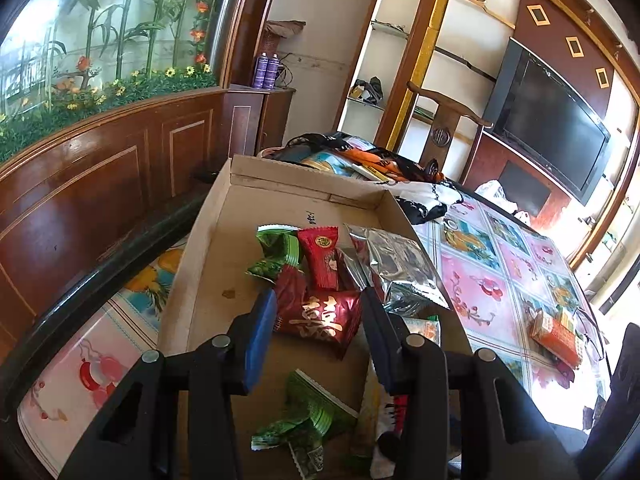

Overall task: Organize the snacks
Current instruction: 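Lower both packets into the box and open both grippers, then move both grippers back over the snack pile on the table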

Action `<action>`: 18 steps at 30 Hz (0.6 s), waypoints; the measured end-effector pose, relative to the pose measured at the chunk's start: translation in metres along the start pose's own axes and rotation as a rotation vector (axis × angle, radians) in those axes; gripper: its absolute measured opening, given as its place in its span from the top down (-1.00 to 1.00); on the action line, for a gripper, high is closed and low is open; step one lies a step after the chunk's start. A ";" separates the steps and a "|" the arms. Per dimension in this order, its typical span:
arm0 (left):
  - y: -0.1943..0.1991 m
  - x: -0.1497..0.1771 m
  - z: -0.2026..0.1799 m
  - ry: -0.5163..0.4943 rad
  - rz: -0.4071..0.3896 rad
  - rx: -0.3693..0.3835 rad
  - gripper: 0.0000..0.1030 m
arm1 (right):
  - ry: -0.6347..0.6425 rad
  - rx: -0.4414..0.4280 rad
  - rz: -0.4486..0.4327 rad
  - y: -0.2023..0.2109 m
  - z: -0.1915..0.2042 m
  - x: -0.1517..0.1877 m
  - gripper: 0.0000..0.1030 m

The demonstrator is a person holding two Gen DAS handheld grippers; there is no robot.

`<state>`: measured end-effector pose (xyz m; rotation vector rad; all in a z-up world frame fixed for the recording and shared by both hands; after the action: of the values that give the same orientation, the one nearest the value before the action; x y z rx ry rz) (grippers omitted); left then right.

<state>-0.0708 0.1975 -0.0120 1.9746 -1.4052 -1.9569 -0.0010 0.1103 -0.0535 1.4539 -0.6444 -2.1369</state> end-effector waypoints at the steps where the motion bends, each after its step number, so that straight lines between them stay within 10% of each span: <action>1: 0.000 0.000 0.000 0.002 -0.001 -0.001 0.18 | 0.003 -0.012 0.003 0.000 0.002 0.001 0.38; 18: 0.010 -0.007 0.009 0.043 -0.043 0.001 0.17 | -0.026 -0.160 0.023 0.002 0.013 0.004 0.27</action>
<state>-0.0818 0.2007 -0.0028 2.0511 -1.3661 -1.9190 -0.0142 0.1079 -0.0510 1.3295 -0.4845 -2.1399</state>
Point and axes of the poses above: each gripper's, at about its wrist camera, not at the fingertips, and y roughly against the way its jaws point, z to its left, x to its underside, the point moved 6 cm from there along -y, roughly the way its jaws point, and after that the axes turned 2 degrees about -y, right-handed, at the moved point
